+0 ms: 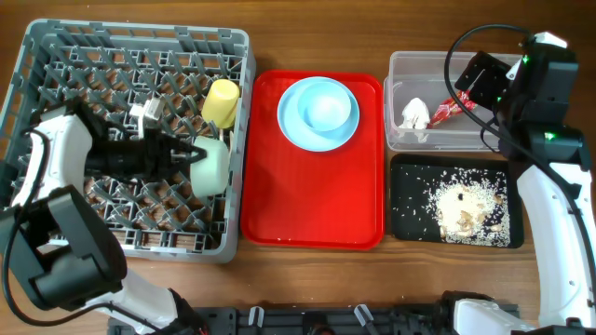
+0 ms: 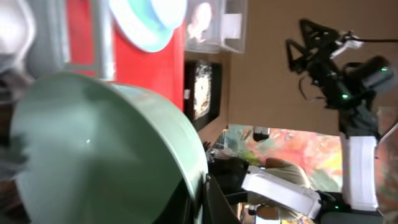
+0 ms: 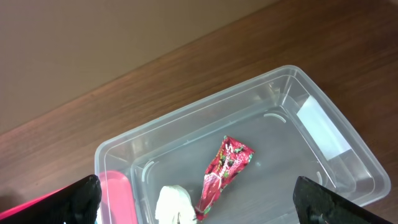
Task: Sort waste into correct bins and load items into the dishwasher rack
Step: 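Carry the green bowl into the rack and stand it on edge, then release the green bowl in the rack and lift the left gripper, then reach the left gripper to the light-blue bowl on the red tray, then grasp the light-blue bowl rim and lower it into the rack's left side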
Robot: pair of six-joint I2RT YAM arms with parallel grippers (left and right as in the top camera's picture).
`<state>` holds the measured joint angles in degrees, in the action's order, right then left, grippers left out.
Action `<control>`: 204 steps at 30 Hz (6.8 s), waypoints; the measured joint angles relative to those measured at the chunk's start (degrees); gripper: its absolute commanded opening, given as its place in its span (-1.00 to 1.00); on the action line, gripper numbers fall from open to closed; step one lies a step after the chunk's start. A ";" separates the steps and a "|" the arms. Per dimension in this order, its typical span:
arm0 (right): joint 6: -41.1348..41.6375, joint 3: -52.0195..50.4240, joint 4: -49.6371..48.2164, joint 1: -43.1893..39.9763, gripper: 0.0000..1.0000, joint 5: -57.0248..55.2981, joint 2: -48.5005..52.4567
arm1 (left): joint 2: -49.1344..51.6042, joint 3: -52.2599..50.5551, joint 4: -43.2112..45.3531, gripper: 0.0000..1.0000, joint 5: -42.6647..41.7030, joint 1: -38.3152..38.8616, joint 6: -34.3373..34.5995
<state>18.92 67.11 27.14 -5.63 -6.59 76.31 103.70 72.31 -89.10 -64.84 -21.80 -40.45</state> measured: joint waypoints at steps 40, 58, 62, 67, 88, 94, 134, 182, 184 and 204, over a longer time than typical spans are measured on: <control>0.00 0.00 -0.04 0.00 0.99 0.11 0.00 | -31.69 7.65 18.45 -0.92 44.89 37.64 52.22; 0.00 0.00 0.00 0.00 1.00 0.13 0.00 | -23.45 -7.10 18.75 -0.92 69.79 42.69 76.94; 0.00 0.00 -0.02 0.00 1.00 0.13 0.00 | -23.43 -10.80 18.97 -0.92 75.25 42.64 78.23; 0.00 0.00 -0.02 0.00 1.00 0.13 0.00 | -23.82 -6.08 12.37 -0.92 88.00 35.28 86.25; 0.00 0.00 0.02 0.00 0.99 0.13 0.00 | -25.49 -5.09 41.90 -0.59 56.76 36.48 68.52; 0.00 0.00 0.02 0.00 0.99 0.13 0.00 | -9.84 23.85 26.75 -0.69 55.65 43.43 66.77; 0.00 0.00 -0.02 0.00 0.99 0.13 0.00 | 30.80 41.18 37.97 -0.92 74.55 63.71 63.30; 0.00 0.00 -0.04 0.00 0.99 0.13 0.00 | -6.23 40.13 6.19 -0.92 45.29 9.66 37.27; 0.00 0.00 -0.09 0.00 1.00 0.13 0.00 | -6.14 34.82 10.84 -0.92 49.66 9.66 40.89; 0.00 0.00 -0.04 0.00 0.99 0.13 0.00 | -15.06 19.98 23.23 0.05 59.08 9.62 52.28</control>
<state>18.92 67.11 27.09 -5.63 -6.46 76.31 88.64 92.29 -65.87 -5.76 -12.19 11.84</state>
